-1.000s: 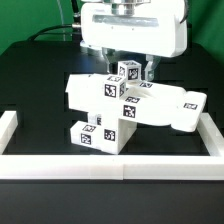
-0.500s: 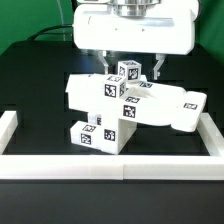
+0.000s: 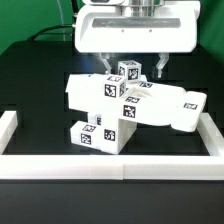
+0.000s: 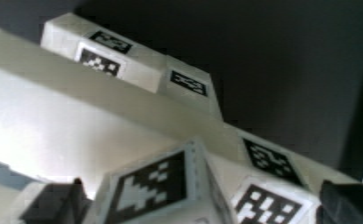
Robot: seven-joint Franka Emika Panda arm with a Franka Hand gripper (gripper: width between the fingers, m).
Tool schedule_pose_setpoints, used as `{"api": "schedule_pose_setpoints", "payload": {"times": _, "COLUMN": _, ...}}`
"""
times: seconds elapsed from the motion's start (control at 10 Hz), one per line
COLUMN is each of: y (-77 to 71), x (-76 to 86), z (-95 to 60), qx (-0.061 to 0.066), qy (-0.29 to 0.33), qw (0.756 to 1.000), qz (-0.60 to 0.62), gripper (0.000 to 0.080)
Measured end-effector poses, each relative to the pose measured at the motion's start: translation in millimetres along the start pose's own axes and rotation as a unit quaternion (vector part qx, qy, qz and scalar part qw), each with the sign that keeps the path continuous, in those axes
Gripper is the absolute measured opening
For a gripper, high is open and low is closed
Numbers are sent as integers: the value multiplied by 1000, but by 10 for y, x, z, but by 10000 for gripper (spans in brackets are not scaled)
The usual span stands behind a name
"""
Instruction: Assemble chair
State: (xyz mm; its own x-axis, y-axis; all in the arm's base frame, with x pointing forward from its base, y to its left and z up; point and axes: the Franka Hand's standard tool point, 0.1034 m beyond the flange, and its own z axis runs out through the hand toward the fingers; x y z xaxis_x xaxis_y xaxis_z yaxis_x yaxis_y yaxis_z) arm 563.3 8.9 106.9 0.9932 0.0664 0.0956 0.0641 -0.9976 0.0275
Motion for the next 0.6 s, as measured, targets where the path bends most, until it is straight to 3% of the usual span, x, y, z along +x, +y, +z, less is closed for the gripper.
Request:
{"api": "schedule_pose_setpoints", "payload": {"times": 0.5, "y": 47, "x": -5, "z": 4, "qx": -3, "qy": -1, "qw": 996, "qz": -86, "gripper": 621}}
{"api": "schedule_pose_setpoints", "payload": {"times": 0.6, "y": 49, "x": -5, "z": 4, "qx": -3, "qy": -1, "qw": 996, "qz": -86, "gripper": 443}}
